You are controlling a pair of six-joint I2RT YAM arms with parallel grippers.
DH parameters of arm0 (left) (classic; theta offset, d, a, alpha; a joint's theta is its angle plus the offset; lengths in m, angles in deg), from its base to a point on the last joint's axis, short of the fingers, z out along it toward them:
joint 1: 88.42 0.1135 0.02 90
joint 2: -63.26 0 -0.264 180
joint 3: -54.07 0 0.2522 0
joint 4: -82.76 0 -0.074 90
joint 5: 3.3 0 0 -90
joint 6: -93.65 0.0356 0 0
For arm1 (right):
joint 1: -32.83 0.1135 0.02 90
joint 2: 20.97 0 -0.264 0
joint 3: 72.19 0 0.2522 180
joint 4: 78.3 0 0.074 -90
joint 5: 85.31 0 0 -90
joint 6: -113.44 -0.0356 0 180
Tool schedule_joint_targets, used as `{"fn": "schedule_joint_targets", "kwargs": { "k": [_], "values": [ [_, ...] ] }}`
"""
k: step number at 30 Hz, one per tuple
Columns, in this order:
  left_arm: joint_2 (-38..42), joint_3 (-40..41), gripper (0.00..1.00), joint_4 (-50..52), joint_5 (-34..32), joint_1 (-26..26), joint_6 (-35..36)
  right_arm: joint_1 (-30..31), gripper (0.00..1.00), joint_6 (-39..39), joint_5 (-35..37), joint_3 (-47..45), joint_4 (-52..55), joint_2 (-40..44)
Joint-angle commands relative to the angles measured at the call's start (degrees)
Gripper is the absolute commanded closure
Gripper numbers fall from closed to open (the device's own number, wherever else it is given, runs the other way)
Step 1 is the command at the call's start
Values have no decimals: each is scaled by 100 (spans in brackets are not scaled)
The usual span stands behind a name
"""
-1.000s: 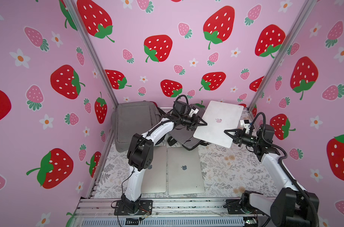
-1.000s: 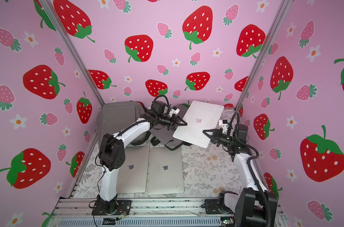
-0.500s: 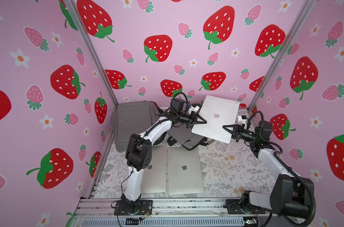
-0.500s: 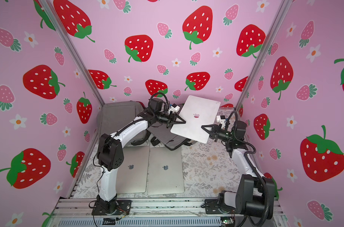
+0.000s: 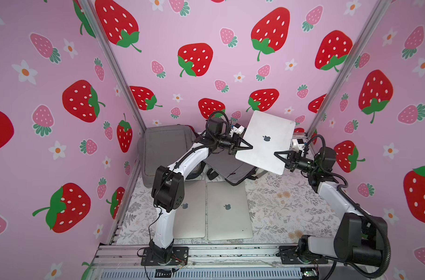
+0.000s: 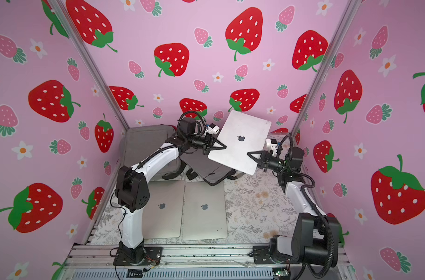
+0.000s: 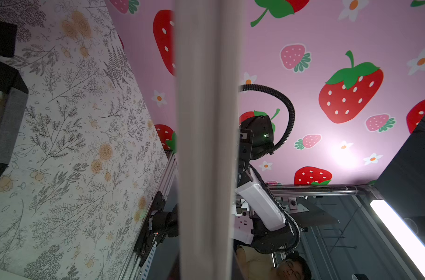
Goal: Open the zippered laptop bag and take out the laptop
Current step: Place the laptop at the center of the board.
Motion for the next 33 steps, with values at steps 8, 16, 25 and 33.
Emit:
{"fn": "schedule_joint_targets", "kwargs": {
  "k": [8, 16, 25, 33],
  "values": [
    [733, 206, 100, -1035, -166, -31, -450, 29, 62, 1401, 390, 183, 959, 226],
    [1222, 1213, 100, -1874, -779, -91, -823, -165, 25, 2996, 1027, 253, 3265, 798],
    [1678, 2420, 100, -2858, -1710, -508, -1068, -522, 0, 4414, 2687, 576, 5844, 1683],
    [2034, 3709, 100, -3758, -2682, -1238, -1037, -549, 0, 4945, 3201, 920, 7026, 2135]
  ]
}}
